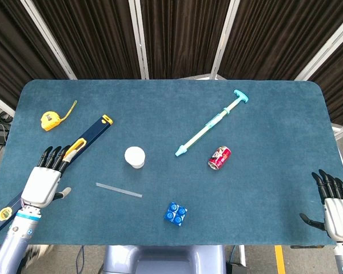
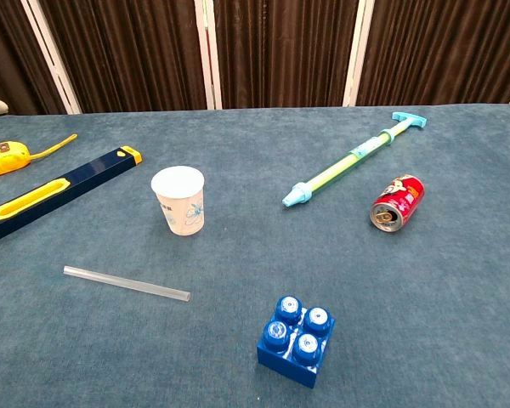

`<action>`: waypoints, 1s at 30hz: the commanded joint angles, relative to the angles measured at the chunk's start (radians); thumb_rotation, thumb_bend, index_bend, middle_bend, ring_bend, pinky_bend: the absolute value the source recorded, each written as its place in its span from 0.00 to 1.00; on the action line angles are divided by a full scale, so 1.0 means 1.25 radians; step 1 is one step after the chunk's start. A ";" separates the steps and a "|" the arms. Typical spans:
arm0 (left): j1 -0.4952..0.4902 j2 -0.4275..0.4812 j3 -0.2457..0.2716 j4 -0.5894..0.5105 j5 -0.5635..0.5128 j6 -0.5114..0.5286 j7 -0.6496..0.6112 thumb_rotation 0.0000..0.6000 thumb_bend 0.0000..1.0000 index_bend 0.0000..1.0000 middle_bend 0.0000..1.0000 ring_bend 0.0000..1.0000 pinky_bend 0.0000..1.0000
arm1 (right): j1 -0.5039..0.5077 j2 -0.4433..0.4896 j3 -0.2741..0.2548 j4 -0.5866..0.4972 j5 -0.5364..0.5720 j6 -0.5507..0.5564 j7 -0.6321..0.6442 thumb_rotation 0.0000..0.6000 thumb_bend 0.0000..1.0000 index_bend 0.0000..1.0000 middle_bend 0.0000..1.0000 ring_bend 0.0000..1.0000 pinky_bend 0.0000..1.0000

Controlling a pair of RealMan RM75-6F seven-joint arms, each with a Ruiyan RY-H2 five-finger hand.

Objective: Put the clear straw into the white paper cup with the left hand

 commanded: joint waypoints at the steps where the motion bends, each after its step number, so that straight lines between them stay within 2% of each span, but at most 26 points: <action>1: 0.000 0.000 0.001 0.000 0.001 0.000 0.002 1.00 0.12 0.02 0.00 0.00 0.00 | 0.000 0.000 0.000 0.001 -0.001 0.001 0.002 1.00 0.09 0.00 0.00 0.00 0.00; 18: -0.003 0.000 0.004 0.001 -0.004 -0.013 0.003 1.00 0.12 0.03 0.00 0.00 0.00 | 0.001 0.000 0.000 0.002 -0.002 -0.001 0.001 1.00 0.09 0.00 0.00 0.00 0.00; 24: -0.006 -0.001 0.006 -0.005 -0.001 -0.017 0.006 1.00 0.12 0.12 0.00 0.00 0.00 | 0.000 -0.001 0.000 0.003 -0.002 0.000 0.003 1.00 0.09 0.00 0.00 0.00 0.00; 30: -0.015 -0.009 0.016 -0.015 0.009 -0.036 0.009 1.00 0.13 0.35 0.00 0.00 0.00 | -0.001 -0.003 0.000 0.005 -0.003 0.004 -0.002 1.00 0.09 0.00 0.00 0.00 0.00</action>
